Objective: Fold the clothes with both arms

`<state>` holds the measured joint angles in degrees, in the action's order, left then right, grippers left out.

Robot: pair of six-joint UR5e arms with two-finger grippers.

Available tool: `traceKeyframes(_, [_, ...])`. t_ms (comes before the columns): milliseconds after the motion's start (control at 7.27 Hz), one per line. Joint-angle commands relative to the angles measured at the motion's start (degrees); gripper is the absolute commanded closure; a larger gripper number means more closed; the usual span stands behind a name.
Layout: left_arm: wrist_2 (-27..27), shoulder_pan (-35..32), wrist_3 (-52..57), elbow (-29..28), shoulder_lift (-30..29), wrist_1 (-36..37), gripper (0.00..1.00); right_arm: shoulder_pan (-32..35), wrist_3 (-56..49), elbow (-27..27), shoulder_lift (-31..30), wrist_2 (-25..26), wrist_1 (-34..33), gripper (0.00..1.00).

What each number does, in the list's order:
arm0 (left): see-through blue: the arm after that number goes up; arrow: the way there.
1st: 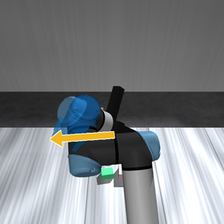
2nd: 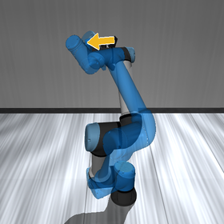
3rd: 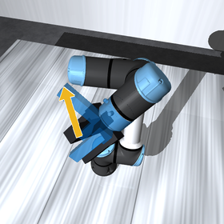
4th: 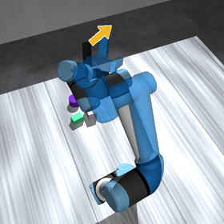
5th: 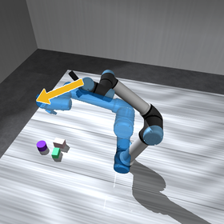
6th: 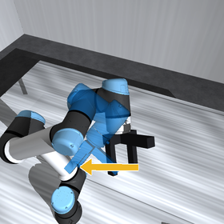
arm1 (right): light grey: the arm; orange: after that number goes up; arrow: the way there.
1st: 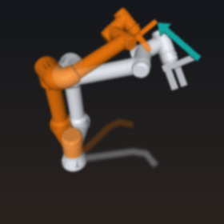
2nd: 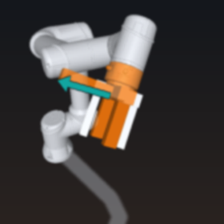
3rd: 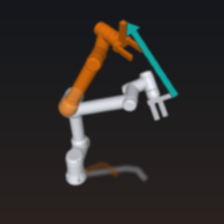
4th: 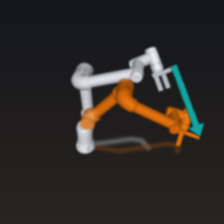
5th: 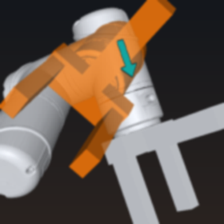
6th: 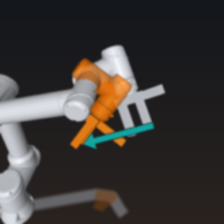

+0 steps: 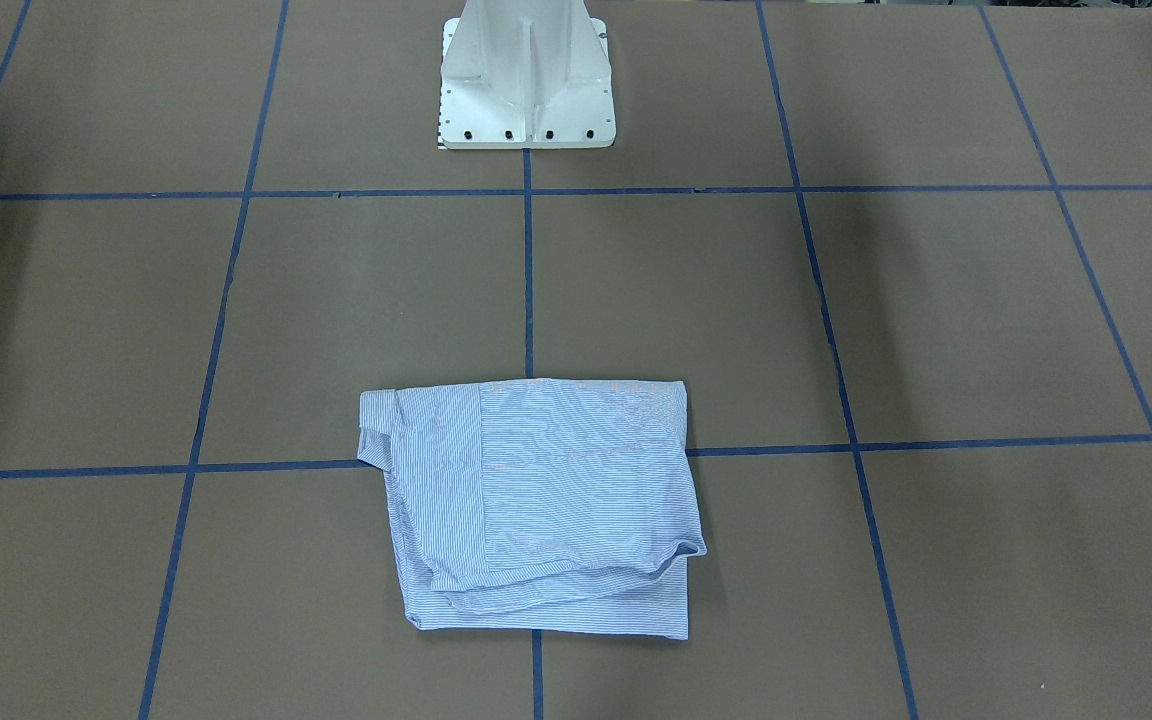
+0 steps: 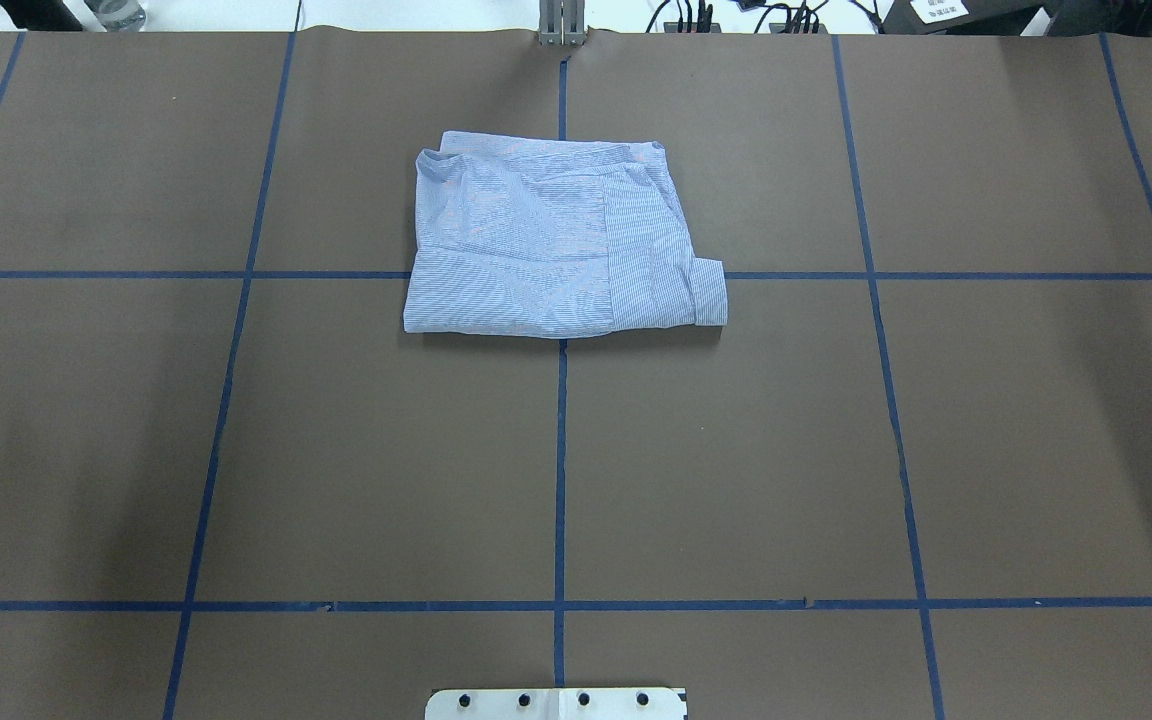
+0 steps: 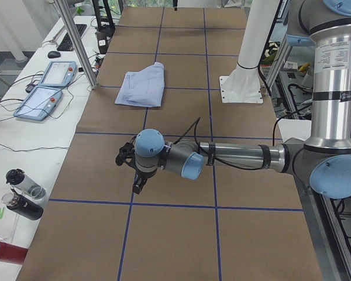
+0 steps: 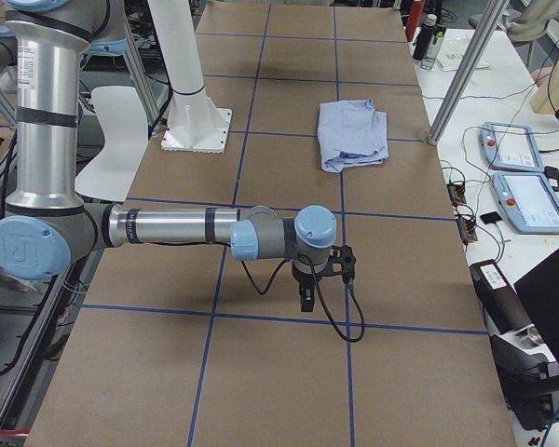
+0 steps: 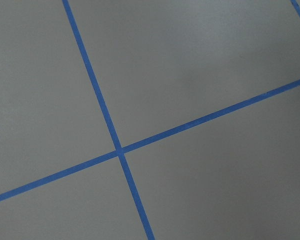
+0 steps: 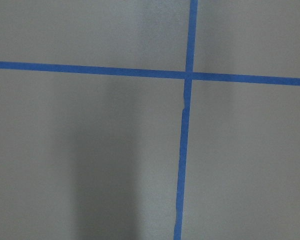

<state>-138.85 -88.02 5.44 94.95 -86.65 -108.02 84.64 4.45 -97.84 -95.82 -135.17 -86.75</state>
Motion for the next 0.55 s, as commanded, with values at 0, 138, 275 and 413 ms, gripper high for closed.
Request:
traceKeyframes(0, [0.60,-0.04,-0.25,0.40,0.34,0.17,0.00,0.00,0.04,0.10,0.02,0.00,0.00,0.00])
traceKeyframes(138, [4.86,-0.04,-0.25,0.75,1.21,0.17,0.00,0.00,-0.05,0.10,0.02,0.00,0.00,0.00])
traceKeyframes(275, [9.17,0.13,-0.25,0.58,1.22,0.26,0.00,0.00,0.04,0.10,0.02,0.00,0.00,0.00])
traceKeyframes(413, [9.21,-0.04,-0.25,0.58,1.66,0.26,0.00,0.00,-0.05,0.01,-0.06,0.00,0.00,0.00])
